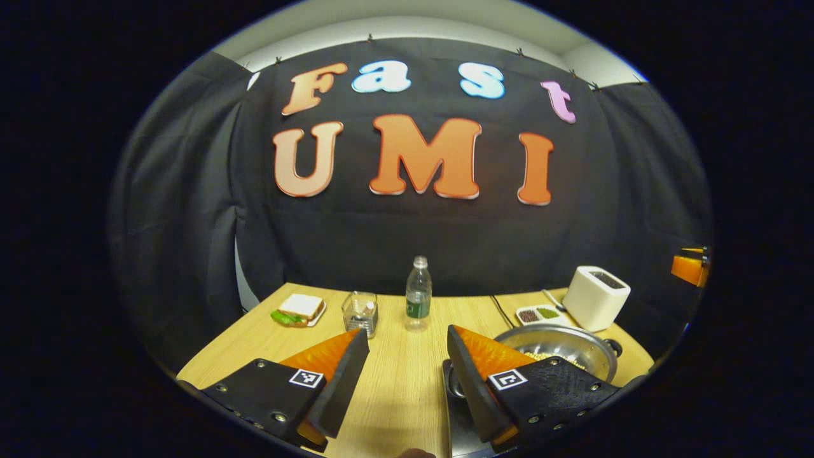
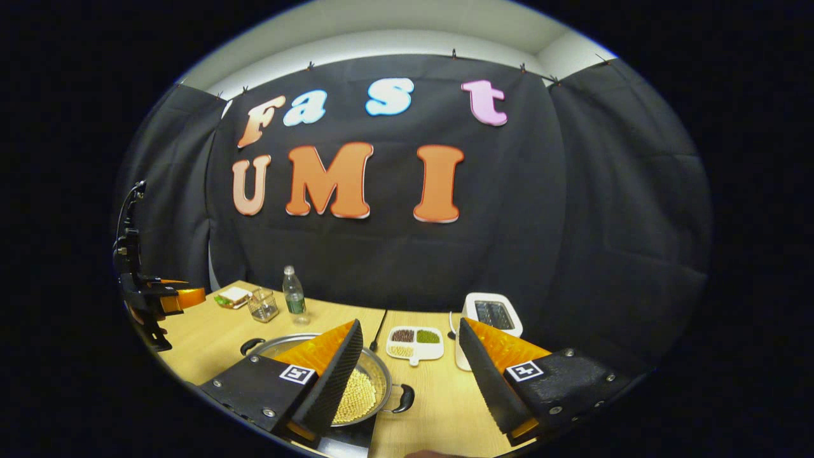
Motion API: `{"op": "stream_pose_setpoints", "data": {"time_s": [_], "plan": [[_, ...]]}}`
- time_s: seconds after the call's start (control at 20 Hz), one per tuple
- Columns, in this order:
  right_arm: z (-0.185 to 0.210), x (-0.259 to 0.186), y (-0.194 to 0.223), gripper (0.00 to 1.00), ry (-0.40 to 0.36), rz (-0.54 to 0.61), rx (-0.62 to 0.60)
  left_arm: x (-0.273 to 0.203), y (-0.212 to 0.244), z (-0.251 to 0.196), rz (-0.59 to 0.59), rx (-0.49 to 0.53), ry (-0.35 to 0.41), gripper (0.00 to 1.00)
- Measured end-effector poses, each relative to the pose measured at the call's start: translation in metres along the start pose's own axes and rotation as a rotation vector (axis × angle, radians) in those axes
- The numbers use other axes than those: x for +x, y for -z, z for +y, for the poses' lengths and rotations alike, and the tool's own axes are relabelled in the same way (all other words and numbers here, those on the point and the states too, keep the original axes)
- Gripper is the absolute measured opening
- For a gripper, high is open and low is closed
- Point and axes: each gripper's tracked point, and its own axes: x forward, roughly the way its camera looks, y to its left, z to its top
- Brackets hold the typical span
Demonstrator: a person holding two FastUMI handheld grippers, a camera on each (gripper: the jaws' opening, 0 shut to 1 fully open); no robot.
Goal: First push the handle of the pot to place it horizontally, then grasp the pot with both hands and set it on the induction cooktop.
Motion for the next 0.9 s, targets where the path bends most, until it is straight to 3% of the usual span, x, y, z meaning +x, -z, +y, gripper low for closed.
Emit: {"op": "stream_pose_setpoints", "data": {"time_s": [0.1, 0.2, 0.3, 0.4, 0.6, 0.85, 0.9], "plan": [[-0.005, -0.017, -0.028, 0.98, -0.005, -0.069, 0.001, -0.021, -0.040, 0.012, -0.097, -0.030, -0.012, 0.79], [-0.012, -0.030, -0.058, 0.94, 0.002, -0.134, 0.013, -0.040, -0.080, 0.022, -0.229, -0.047, -0.025, 0.77], [-0.015, -0.043, -0.078, 0.98, 0.017, -0.199, 0.061, -0.048, -0.103, 0.036, -0.355, -0.042, -0.091, 0.77], [-0.012, -0.048, -0.087, 0.97, -0.006, -0.244, 0.089, -0.061, -0.111, 0.045, -0.398, -0.041, -0.123, 0.76], [-0.016, -0.059, -0.099, 0.94, -0.012, -0.272, 0.051, -0.077, -0.137, 0.045, -0.480, -0.133, -0.111, 0.78], [-0.031, -0.075, -0.133, 0.97, 0.012, -0.347, -0.002, -0.093, -0.168, 0.043, -0.542, -0.117, -0.090, 0.79], [-0.032, -0.079, -0.137, 0.94, 0.010, -0.364, -0.004, -0.099, -0.171, 0.043, -0.547, -0.107, -0.089, 0.77]]}}
